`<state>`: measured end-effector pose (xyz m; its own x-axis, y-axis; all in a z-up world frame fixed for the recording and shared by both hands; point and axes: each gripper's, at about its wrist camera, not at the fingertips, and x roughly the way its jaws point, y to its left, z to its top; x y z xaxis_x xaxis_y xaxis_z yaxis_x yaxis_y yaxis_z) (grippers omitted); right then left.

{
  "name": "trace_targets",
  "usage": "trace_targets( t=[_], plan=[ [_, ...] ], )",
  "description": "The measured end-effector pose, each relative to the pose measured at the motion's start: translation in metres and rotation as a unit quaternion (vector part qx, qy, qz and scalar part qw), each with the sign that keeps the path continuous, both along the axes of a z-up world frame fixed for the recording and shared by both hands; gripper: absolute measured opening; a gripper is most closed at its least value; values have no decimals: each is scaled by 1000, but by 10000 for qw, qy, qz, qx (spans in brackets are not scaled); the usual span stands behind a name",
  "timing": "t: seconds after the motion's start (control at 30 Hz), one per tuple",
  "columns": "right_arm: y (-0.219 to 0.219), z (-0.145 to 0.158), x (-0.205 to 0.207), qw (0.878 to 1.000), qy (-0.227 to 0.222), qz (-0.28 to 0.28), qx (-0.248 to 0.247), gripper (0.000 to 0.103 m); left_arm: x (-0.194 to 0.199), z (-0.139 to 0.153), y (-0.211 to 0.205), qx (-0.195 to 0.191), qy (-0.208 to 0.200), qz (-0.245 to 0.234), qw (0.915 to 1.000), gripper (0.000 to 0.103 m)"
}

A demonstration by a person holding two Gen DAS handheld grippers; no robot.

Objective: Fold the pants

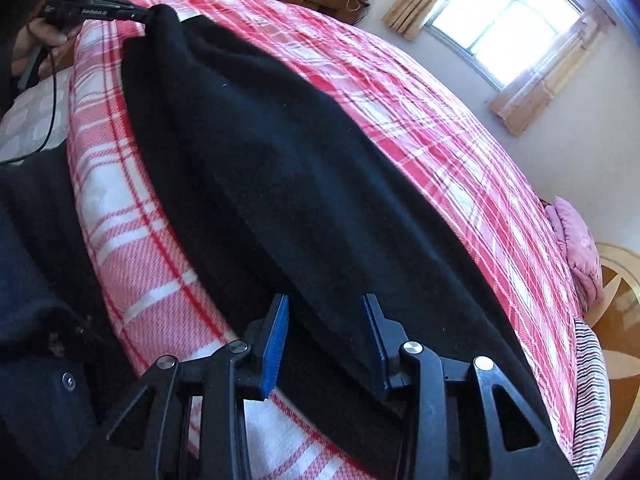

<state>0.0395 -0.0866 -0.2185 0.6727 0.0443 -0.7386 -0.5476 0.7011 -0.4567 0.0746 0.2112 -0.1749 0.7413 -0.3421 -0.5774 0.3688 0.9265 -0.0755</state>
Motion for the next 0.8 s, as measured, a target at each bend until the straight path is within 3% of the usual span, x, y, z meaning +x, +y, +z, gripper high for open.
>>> trace_targets(
  t=[0.03,0.27,0.5,0.7,0.8],
  plan=[
    [-1,4,-1,9999,28,-30,107,6,2,1,0,-3,-23,-13,10000,10],
    [-5,44,-22,9983,-274,-1,513,3,-9,16,7,-2,-406,-223,9989,9],
    [-1,3,-23,9996,219,143,112,3,-13,-17,17,29,22,-311,9995,9],
    [-6,10,-26,9987,230,91,446,3,-17,-16,18,4,-22,-344,9994,9],
    [-6,-1,-20,9985,394,40,371,3,-18,-22,20,0,46,-339,9994,9]
  ],
)
